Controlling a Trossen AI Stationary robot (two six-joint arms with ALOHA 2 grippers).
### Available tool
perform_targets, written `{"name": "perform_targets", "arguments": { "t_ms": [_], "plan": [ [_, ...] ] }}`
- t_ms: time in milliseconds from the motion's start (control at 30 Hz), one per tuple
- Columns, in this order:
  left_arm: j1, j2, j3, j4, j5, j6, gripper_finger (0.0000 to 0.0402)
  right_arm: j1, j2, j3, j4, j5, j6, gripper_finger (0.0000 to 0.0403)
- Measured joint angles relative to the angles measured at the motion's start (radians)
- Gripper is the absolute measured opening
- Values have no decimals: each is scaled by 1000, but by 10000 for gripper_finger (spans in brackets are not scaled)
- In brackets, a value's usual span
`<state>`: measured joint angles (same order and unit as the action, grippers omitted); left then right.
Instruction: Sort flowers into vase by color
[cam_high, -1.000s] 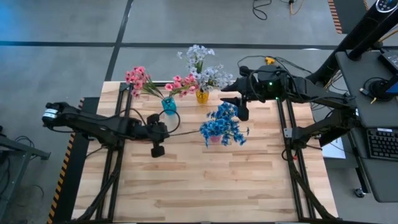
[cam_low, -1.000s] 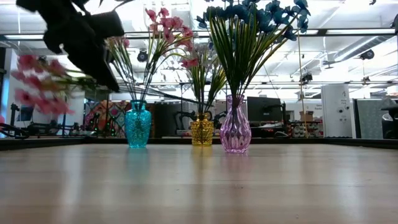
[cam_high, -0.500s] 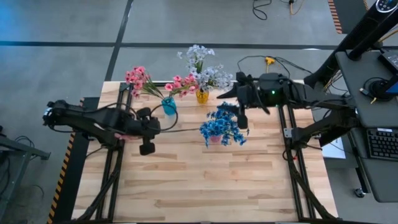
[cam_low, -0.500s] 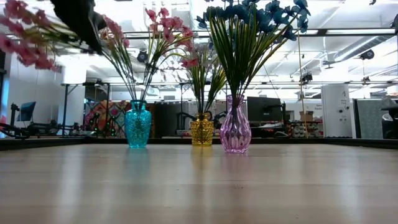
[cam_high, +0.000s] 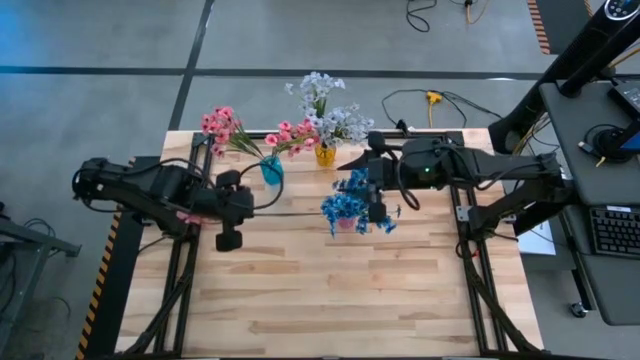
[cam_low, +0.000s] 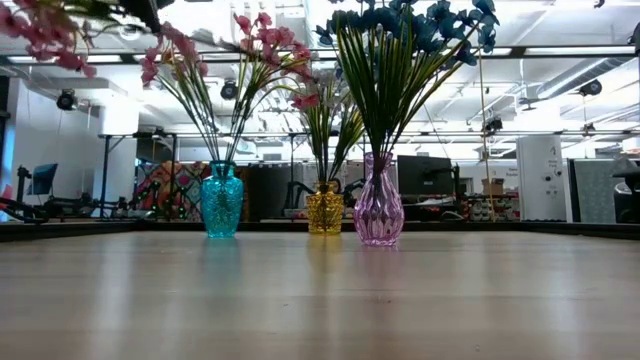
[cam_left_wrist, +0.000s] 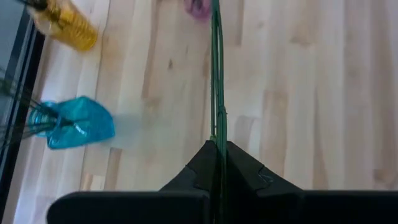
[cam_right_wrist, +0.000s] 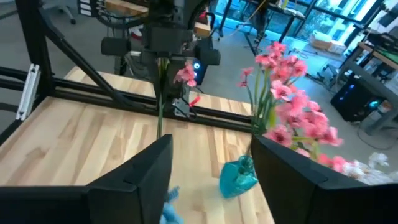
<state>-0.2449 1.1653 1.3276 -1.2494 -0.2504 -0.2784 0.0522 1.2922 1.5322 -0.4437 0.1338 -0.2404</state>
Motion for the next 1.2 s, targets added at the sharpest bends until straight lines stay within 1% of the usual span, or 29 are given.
{"name": "perform_targets", "arguments": {
  "t_ms": [133,267,433,633,700,833,967,1200],
  "plan": [
    [-25,38,73,-12,10,5,2,18,32,0,42,-2,2,232],
    [-52,87,167,-42,16,-6,2,39,75,11,75,-2,-10,245],
    [-63,157,317,-119,6,-55,2,46,138,75,74,-6,4,244],
    [-62,235,505,-297,2,-125,2,48,215,157,17,-11,6,238],
    [-62,259,556,-328,2,-143,2,48,243,190,4,-11,19,238],
    [-62,294,634,-322,69,-149,2,48,304,259,-30,-11,21,247],
    [-66,312,688,-322,78,-149,2,48,351,336,-92,-11,20,264],
    [-67,297,709,-322,100,-142,2,53,407,466,-195,-11,18,286]
  ]
}}
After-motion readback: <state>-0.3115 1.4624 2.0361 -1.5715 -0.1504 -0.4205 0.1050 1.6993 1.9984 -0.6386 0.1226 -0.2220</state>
